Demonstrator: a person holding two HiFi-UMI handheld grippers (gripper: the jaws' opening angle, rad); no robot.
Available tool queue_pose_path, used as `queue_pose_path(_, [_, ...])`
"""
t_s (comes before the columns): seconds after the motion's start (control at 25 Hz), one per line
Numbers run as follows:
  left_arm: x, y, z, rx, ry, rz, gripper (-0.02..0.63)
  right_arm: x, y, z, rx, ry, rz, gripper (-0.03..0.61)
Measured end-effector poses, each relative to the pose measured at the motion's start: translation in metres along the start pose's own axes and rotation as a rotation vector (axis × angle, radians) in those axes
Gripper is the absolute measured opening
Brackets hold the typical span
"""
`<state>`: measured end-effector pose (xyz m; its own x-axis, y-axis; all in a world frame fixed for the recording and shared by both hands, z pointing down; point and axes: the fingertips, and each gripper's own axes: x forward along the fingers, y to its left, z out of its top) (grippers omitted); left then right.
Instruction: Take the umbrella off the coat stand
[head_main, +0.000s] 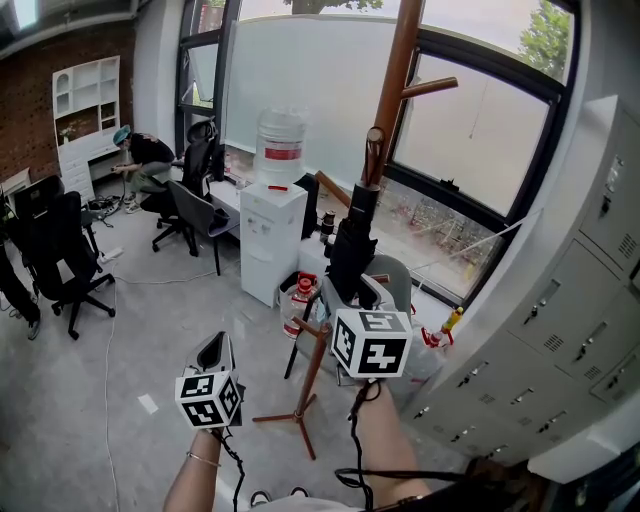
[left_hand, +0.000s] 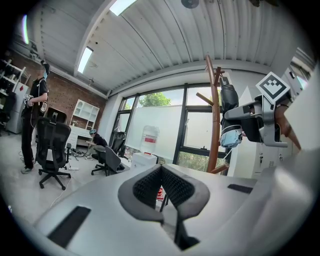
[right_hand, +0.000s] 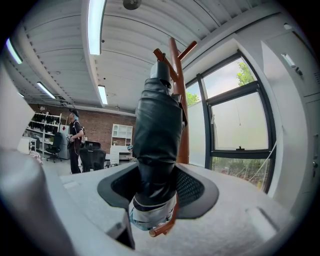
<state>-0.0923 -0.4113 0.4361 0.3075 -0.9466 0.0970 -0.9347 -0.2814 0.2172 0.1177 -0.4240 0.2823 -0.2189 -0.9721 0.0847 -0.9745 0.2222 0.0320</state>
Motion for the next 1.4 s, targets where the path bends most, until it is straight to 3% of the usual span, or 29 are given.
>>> queue_pose_path(0.84, [-0.009, -0.015, -0.001, 0.02, 0.007, -0.016, 0.005, -0.026, 0.013, 0.012, -0.009, -0.039, 0.063, 0.207])
queue_pose_path(1.12, [-0.002, -0.042, 0.003, 0.025, 0.0, -0.091, 0.005, -0.049, 0.002, 0.014, 0.006, -0.06, 0.042, 0.207])
queue_pose_path(1.4, [0.01, -0.085, -0.003, 0.036, 0.015, -0.208, 0.005, -0.073, -0.027, 0.0, 0.028, -0.064, -0.042, 0.207])
